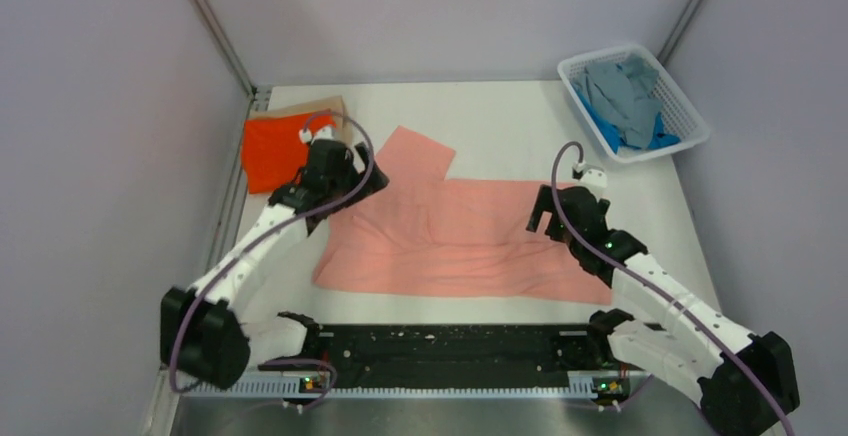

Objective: Fold and stack the t-shirts
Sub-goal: Grab the side of the flattened tshirt furthest away from the robot with both arms

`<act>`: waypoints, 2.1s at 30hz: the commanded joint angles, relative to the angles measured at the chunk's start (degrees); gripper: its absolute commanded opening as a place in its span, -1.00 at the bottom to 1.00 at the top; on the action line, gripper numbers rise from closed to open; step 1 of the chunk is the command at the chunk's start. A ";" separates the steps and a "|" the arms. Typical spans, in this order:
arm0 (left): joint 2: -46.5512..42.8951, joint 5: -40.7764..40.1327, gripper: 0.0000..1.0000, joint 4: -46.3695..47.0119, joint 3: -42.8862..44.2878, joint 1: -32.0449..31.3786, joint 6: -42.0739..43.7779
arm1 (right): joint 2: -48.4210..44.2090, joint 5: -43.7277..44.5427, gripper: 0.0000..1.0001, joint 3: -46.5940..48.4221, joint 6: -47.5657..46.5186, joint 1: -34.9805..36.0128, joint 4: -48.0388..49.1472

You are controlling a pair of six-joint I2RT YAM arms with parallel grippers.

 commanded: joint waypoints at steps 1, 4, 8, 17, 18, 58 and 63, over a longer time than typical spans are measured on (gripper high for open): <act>21.27 -4.47 0.98 5.45 17.81 0.02 7.05 | -3.71 0.71 0.97 0.73 -2.61 -0.37 0.43; 37.74 -4.68 0.98 2.71 33.76 0.27 10.21 | -7.15 2.82 0.98 -0.75 -4.08 -0.41 1.14; 57.53 -5.54 0.98 -4.63 59.68 0.67 13.85 | -12.17 7.68 0.98 -3.21 -3.88 -0.43 1.39; 79.82 -9.37 0.98 -4.47 83.21 1.50 21.68 | -15.26 10.15 0.97 -4.68 -3.25 -0.49 1.39; 80.40 -10.81 0.98 -3.86 82.70 1.56 20.89 | -14.85 10.01 0.97 -4.59 -3.35 -0.50 1.35; 79.77 -14.09 -0.20 -20.47 76.12 -10.17 15.72 | -12.70 10.01 0.97 -5.08 -3.69 -0.50 0.73; 78.92 -13.29 -0.28 -17.93 78.33 -8.16 18.17 | -12.67 9.90 0.97 -5.01 -3.73 -0.50 0.49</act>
